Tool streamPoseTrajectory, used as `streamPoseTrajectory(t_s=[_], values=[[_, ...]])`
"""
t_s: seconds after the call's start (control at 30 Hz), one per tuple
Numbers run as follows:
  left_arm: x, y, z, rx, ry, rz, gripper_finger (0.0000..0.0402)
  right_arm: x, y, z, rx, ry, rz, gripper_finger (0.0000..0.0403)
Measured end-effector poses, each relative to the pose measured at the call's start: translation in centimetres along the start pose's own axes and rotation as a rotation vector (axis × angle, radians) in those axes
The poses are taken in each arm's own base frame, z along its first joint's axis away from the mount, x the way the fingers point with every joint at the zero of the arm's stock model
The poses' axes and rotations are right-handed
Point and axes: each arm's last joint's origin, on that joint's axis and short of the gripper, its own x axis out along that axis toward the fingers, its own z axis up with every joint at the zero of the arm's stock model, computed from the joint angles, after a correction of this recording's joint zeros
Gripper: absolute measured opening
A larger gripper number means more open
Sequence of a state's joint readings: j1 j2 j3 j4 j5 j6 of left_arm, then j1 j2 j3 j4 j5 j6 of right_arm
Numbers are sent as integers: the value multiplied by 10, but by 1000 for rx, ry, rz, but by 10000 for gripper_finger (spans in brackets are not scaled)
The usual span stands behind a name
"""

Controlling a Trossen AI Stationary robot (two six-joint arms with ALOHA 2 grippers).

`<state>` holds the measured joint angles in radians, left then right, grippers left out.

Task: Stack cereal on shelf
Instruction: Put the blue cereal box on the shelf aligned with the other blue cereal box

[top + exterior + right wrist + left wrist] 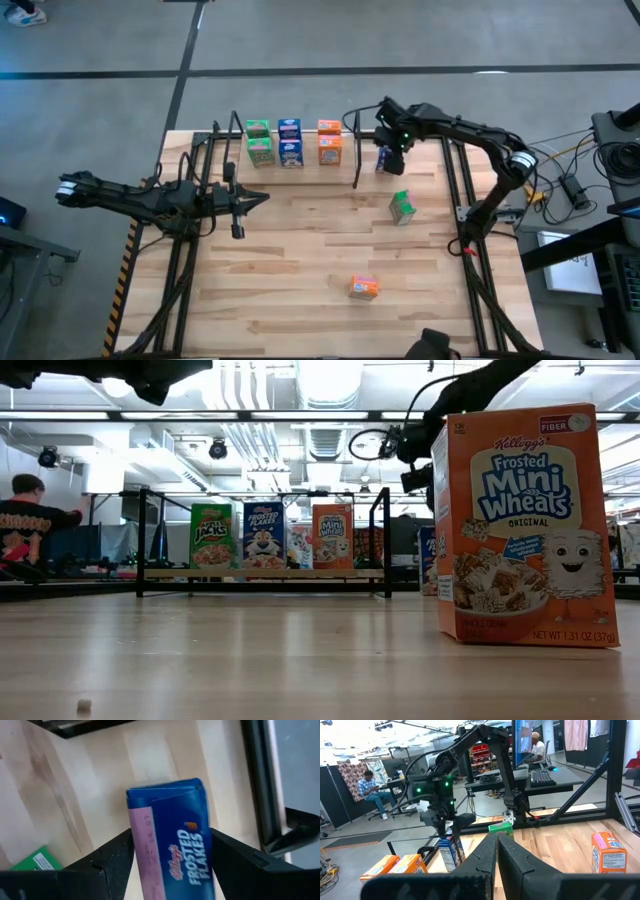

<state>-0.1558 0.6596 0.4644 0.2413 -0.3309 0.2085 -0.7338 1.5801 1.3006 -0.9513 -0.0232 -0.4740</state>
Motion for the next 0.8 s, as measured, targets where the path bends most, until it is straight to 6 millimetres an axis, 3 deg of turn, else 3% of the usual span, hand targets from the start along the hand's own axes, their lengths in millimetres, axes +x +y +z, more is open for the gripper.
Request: streamPoseTrajectory(t_s=[0.27, 0.8], values=[[0, 0, 0, 0, 1, 0, 0, 10, 0, 1, -13, 33, 21, 225], [0, 0, 0, 0, 1, 0, 0, 0, 2, -4, 24, 33, 32, 150]])
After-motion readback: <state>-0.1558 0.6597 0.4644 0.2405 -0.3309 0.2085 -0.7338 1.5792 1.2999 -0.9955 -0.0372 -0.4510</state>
